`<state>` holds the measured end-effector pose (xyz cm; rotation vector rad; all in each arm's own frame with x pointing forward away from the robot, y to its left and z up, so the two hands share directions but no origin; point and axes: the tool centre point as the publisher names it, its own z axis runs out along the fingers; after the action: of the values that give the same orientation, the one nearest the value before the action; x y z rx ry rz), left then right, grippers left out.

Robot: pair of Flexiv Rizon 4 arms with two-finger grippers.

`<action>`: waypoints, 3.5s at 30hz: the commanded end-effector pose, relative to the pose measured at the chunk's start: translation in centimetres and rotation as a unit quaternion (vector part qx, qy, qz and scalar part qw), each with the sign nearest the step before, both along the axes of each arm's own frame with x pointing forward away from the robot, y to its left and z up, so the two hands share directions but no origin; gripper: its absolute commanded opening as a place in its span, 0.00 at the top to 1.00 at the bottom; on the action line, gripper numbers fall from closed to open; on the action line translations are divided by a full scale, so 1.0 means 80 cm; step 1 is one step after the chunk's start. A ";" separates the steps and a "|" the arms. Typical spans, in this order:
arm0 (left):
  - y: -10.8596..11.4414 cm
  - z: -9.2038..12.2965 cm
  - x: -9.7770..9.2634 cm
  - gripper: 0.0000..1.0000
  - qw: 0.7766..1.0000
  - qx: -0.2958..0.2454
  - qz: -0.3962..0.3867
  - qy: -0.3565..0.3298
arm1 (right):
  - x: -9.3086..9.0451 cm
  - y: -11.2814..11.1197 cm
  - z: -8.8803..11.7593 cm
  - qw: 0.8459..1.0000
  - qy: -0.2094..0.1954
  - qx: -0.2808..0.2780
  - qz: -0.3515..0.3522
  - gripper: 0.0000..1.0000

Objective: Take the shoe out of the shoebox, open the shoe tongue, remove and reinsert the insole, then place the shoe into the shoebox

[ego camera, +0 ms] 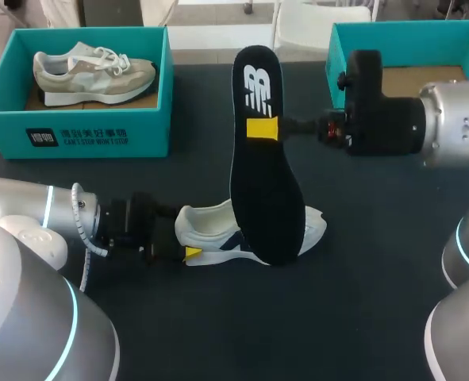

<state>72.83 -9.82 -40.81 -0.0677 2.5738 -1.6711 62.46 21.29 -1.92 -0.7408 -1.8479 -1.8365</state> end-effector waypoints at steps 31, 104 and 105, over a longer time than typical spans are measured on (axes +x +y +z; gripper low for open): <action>0.000 -0.004 -0.002 1.00 1.000 0.000 0.000 0.000 | 0.003 0.006 0.002 1.000 -0.001 -0.003 0.002 1.00; 0.032 0.080 0.010 0.00 0.918 0.388 0.033 -0.074 | 0.003 0.006 0.002 1.000 -0.001 -0.003 0.002 1.00; 0.032 0.080 0.010 0.00 0.918 0.388 0.033 -0.074 | 0.003 0.006 0.002 1.000 -0.001 -0.003 0.002 1.00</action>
<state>73.64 -6.97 -34.34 0.0288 2.8396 -0.5857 62.50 21.24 -1.81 -0.7356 -1.8540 -1.8336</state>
